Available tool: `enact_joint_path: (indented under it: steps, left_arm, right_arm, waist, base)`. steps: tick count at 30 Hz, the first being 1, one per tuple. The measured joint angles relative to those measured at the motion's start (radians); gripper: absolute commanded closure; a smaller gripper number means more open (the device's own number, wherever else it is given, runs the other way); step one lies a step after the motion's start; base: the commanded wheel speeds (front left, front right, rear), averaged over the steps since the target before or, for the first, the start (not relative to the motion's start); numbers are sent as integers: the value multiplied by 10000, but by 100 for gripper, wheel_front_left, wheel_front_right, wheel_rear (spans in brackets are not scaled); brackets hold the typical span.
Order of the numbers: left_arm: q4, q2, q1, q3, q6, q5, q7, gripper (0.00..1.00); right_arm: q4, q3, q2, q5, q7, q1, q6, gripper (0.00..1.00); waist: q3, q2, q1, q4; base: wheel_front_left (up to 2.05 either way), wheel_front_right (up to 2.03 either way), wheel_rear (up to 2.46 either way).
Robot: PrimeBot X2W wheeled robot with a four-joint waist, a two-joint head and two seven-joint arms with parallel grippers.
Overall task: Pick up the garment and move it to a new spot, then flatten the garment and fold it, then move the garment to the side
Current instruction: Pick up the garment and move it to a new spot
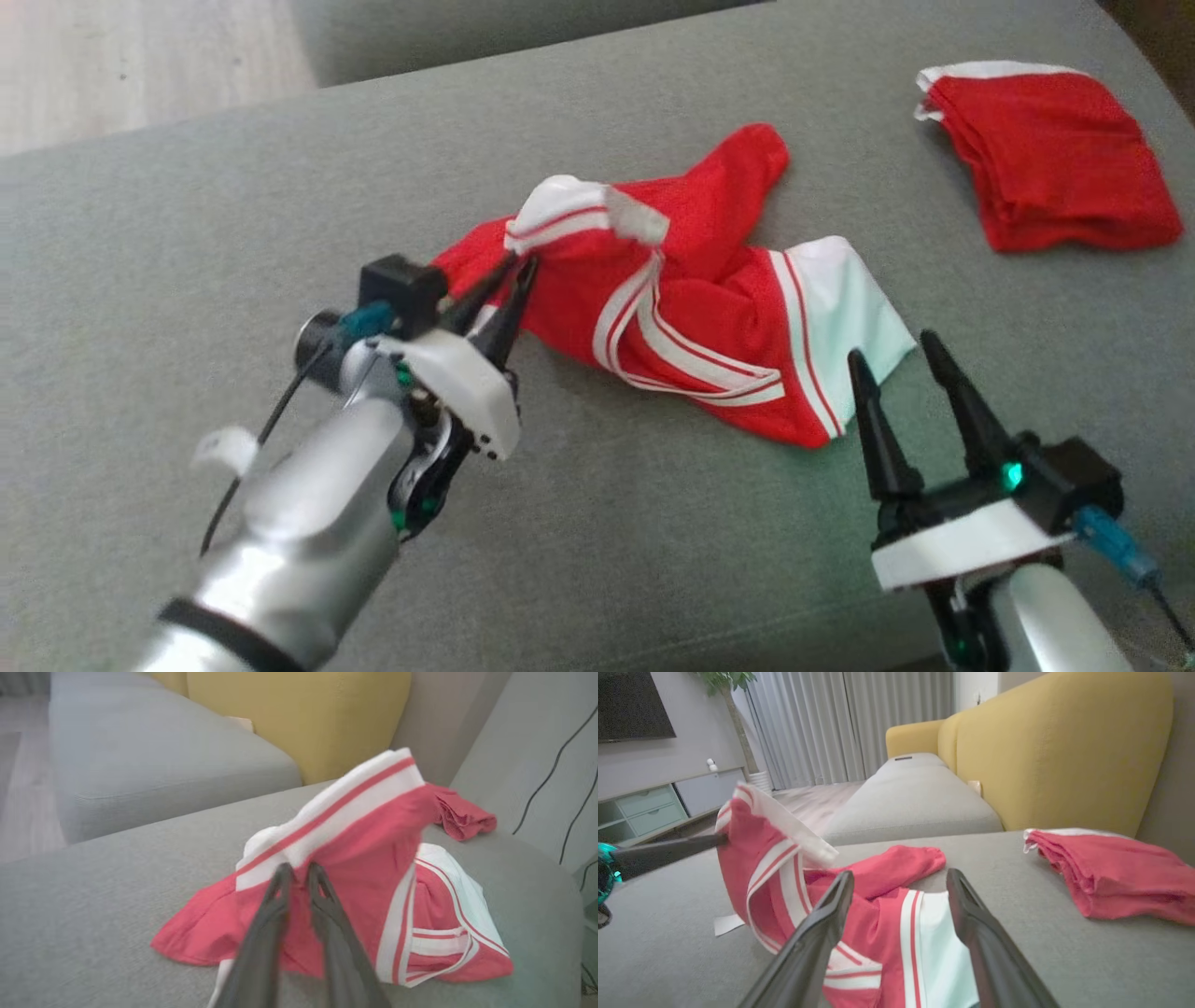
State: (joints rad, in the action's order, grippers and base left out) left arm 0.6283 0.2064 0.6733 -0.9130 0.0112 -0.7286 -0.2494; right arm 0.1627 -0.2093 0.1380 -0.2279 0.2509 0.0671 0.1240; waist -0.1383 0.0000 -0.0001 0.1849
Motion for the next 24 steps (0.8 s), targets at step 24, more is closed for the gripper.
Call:
enact_joint_path:
  steps: [24]
  left_arm:
    - [-5670,-1409,-8588,7254,-1856,5645,-2,0]
  right_arm:
    - [798,583,-669,48,0,-1649,0,0]
  waist:
    - [2473,0,0,-1917]
  base:
    - [0,0,0]
